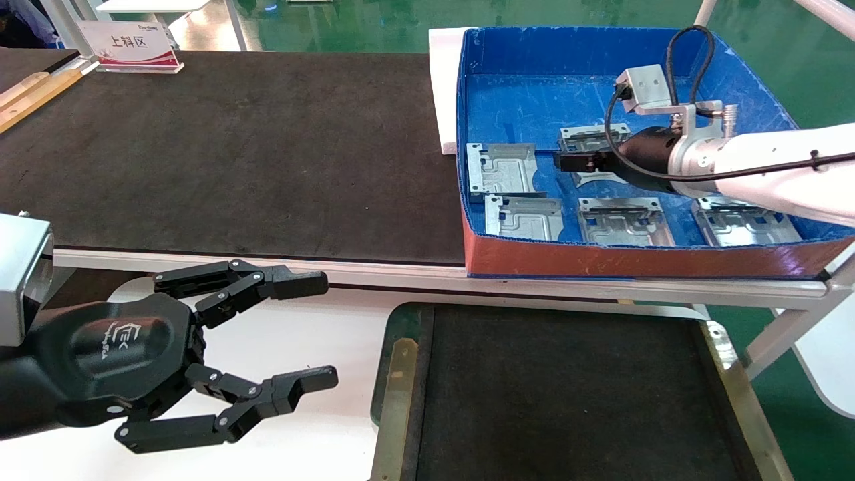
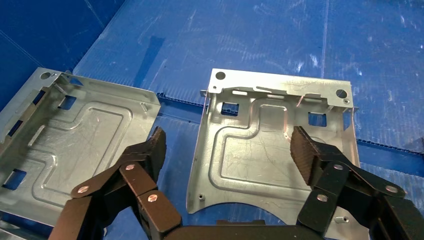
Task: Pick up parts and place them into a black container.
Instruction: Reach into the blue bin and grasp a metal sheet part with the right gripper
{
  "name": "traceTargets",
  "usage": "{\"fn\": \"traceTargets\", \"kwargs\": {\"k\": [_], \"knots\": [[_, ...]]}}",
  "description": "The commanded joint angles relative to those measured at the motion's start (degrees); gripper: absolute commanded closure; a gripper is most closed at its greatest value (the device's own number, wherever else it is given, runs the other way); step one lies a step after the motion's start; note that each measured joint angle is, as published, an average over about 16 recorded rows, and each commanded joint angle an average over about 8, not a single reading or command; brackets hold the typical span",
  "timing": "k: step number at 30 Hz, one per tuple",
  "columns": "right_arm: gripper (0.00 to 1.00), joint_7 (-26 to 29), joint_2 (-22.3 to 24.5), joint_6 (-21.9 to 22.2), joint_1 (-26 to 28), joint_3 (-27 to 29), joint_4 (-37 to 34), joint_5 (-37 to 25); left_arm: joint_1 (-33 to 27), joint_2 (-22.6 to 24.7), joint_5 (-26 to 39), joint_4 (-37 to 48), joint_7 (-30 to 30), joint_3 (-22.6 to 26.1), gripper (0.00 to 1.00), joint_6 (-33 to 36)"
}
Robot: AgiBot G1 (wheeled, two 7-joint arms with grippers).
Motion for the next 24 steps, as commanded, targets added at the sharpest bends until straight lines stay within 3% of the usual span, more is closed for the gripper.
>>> {"fn": "traceTargets", "kwargs": {"k": [1,24], "knots": [[1.00,0.3,-0.1,0.2,0.0,-0.1,0.0,-0.4,0.0,0.0,0.0,0.0,0.0,0.0,0.00,0.0],[1.00,1.8,-0.5,-0.7,0.2,-0.9,0.8,-1.8,0.0,0.0,0.0,0.0,0.0,0.0,0.00,0.0]]}}
